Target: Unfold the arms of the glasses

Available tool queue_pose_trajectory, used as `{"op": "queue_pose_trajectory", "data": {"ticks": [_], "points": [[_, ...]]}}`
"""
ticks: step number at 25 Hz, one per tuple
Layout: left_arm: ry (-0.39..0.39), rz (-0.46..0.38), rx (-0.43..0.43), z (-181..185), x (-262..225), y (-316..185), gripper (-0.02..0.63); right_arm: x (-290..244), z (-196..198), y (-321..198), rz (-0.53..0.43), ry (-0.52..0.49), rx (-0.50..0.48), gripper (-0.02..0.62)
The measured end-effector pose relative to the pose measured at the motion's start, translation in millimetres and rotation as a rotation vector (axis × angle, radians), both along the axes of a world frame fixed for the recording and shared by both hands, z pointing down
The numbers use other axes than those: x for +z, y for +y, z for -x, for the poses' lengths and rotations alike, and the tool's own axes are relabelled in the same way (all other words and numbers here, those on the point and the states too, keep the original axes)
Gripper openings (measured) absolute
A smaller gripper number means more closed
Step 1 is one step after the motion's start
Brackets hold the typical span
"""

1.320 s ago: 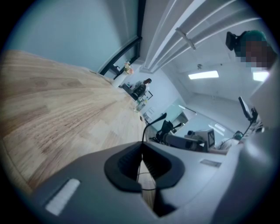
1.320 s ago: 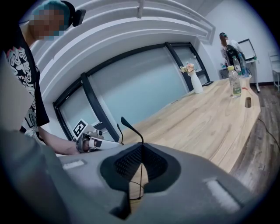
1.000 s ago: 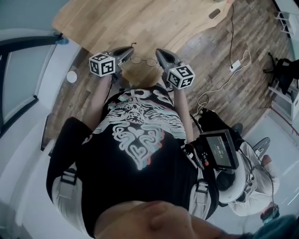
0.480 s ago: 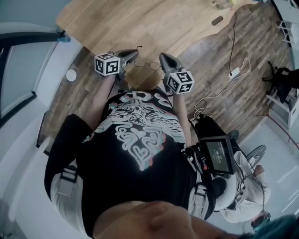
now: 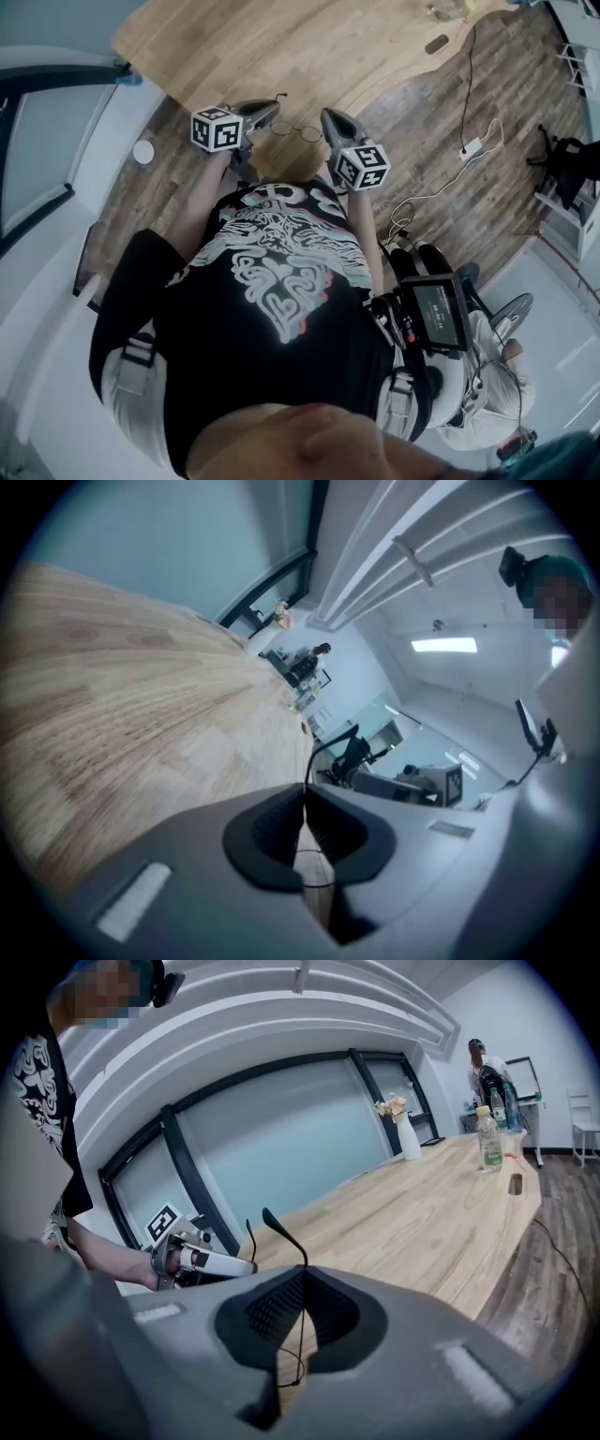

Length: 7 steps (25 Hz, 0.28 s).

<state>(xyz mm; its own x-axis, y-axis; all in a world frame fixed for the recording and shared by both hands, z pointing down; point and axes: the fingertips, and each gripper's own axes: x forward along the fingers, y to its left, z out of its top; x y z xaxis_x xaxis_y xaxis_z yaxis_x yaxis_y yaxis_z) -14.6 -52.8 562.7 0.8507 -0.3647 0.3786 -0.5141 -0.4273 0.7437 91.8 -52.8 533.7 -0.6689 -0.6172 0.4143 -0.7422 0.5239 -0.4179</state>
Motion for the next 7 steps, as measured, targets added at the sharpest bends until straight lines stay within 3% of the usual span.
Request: {"op": "queue_pose_trajectory", "data": {"ticks": [7], "points": [[-0.003,-0.012,0.009,0.3,-4.1,2.0,-0.006,-1.3,-0.3,0.6,-0.003,-0.004,0.005,-0.002]]}}
